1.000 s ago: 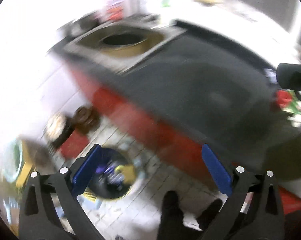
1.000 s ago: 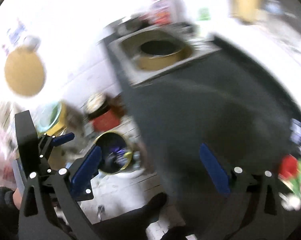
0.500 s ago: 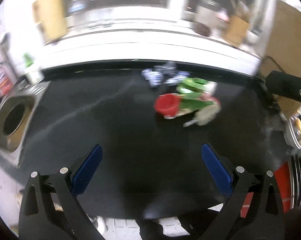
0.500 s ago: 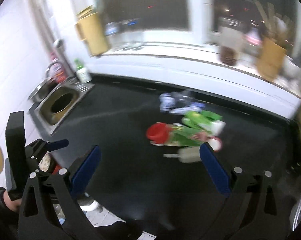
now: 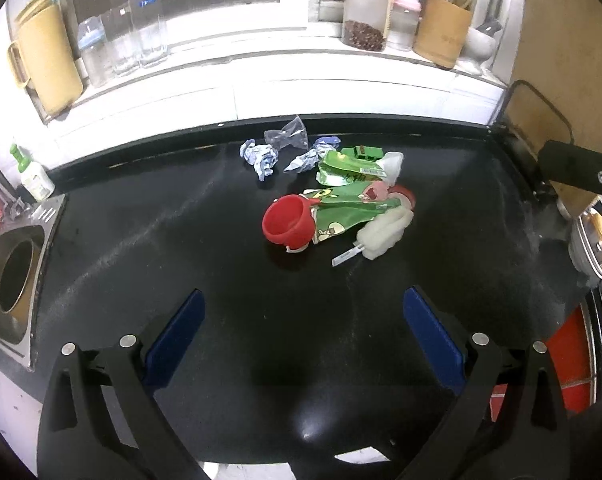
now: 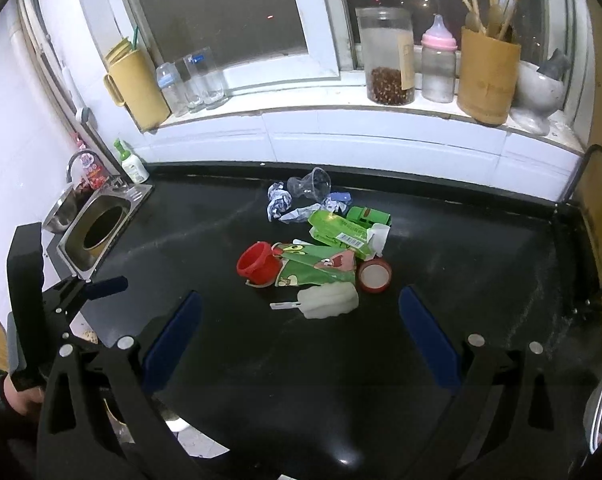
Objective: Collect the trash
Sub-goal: 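Return both tools to the countertop, then grasp the red cup with the left gripper while the right gripper grasps the green toy car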
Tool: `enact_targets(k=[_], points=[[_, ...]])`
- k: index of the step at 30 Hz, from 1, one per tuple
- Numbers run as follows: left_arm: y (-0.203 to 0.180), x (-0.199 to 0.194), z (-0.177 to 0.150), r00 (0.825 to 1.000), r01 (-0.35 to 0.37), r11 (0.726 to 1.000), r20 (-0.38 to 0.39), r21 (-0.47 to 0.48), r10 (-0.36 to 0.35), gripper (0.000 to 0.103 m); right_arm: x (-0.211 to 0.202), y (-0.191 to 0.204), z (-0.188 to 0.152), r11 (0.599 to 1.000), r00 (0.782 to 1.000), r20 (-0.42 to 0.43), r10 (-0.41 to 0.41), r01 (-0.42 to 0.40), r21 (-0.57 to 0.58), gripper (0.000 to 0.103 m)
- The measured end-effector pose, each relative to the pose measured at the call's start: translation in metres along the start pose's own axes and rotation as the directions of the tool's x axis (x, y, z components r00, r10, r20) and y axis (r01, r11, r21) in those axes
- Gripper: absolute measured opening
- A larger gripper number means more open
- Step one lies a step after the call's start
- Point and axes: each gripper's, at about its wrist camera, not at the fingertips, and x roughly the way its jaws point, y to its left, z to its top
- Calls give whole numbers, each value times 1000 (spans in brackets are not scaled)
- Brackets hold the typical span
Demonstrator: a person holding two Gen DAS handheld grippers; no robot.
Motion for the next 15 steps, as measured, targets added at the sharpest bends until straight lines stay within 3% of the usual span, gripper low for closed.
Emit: enact_targets(k=[8,15], points=[[0,49,21,999,-4,1000,-40,23,5,96,38,-26,18,999,999,-44,17,-19,-49,95],[8,110,46,998,-3,1000,-59,15,4,96,105,-64,42,990,990,-138,22,-41,-137,91]])
